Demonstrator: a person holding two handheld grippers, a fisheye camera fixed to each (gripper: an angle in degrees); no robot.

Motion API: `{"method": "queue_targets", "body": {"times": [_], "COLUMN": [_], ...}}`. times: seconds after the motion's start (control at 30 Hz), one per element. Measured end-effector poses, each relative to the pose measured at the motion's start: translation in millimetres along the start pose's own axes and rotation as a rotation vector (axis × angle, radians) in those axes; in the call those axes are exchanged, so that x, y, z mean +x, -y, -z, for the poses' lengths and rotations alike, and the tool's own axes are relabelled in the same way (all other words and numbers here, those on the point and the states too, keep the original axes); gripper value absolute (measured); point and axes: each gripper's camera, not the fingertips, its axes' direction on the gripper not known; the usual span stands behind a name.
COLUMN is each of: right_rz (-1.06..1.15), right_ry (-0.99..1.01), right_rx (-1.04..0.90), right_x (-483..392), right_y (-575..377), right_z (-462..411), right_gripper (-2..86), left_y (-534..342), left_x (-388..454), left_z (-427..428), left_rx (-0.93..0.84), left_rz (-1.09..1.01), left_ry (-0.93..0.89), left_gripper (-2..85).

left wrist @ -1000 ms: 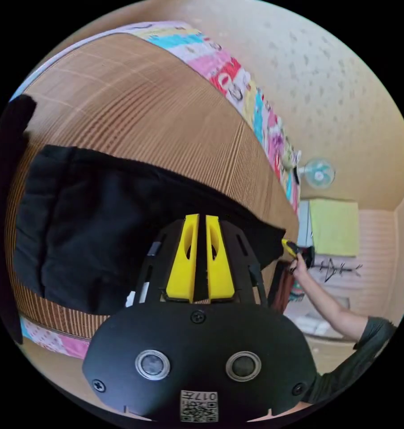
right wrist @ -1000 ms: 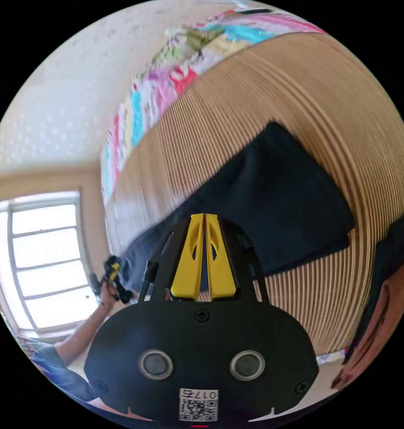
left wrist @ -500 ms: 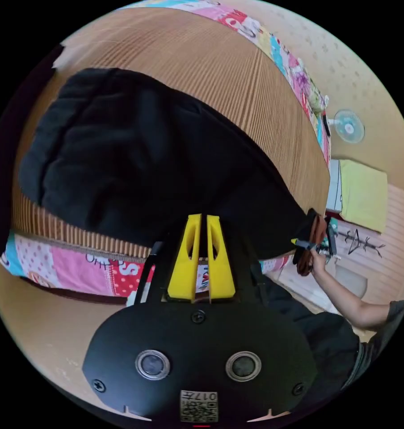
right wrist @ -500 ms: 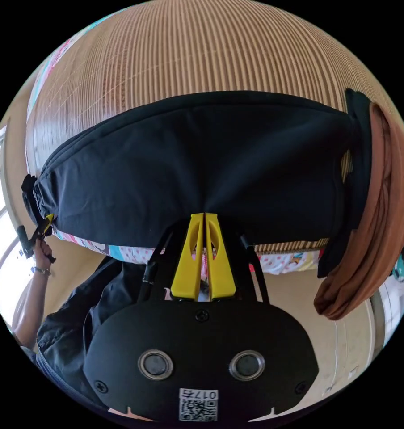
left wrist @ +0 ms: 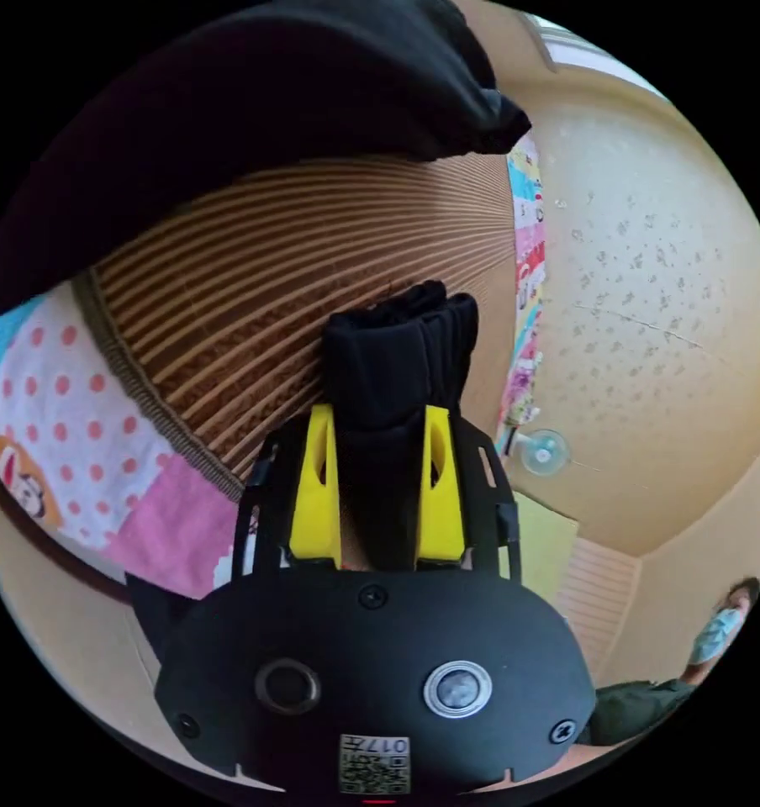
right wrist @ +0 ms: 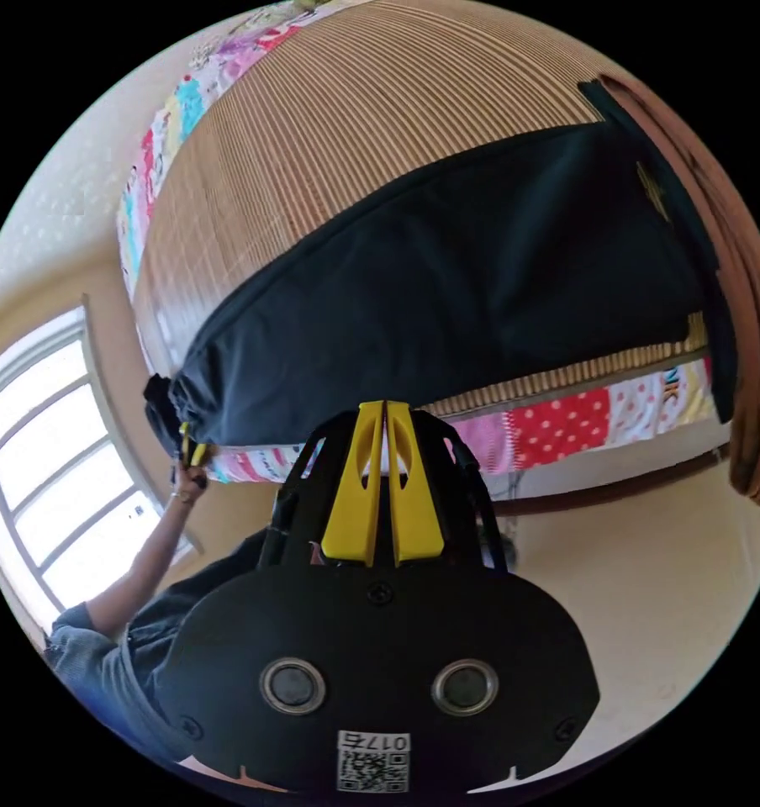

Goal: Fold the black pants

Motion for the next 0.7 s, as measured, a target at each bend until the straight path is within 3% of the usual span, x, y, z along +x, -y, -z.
{"method": "queue_targets", "body": {"times": [0.13, 0.27, 0.4, 0.47, 0.57, 0.7], "right_rz": [-0.131, -0.351, -0.273, -0.123, -0.04, 0.017], "right_ry": [0.427, 0.776, 0.785, 0.703, 0.749, 0.789], "right_rx": [0.034, 0.036, -0.123, -0.284, -0.517, -0.543], "right_x": [2.8, -9.7, -68.6, -119.4, -154.5, -131.1], "right_y": [-12.8, -27.3, -18.0, -12.1, -10.8, -6.2], "right_z": [-31.7, -94.1, -155.2, -201.4, -246.1, -224.9], "right_gripper": [0.3, 0.2, 0.2, 0.3, 0.3, 0.3], "left_y": [7.2, -7.2, -35.3, -55.9, -84.3, -127.3], "left_x": [-21.7, 33.3, 79.9, 106.6, 132.8, 168.7], "left_z": [-11.5, 1.6, 9.8, 6.7, -11.2, -48.4], "left_rx": [-0.093, -0.158, -0.156, -0.155, -0.177, -0.231], "left_rz": [-0.009, -0.282, -0.419, -0.492, -0.572, -0.743], "left_ry": [-0.289, -0.278, -0.225, -0.157, -0.073, 0.039], "left_gripper": [10.9, 9.9, 9.9, 9.9, 9.9, 9.9]}}
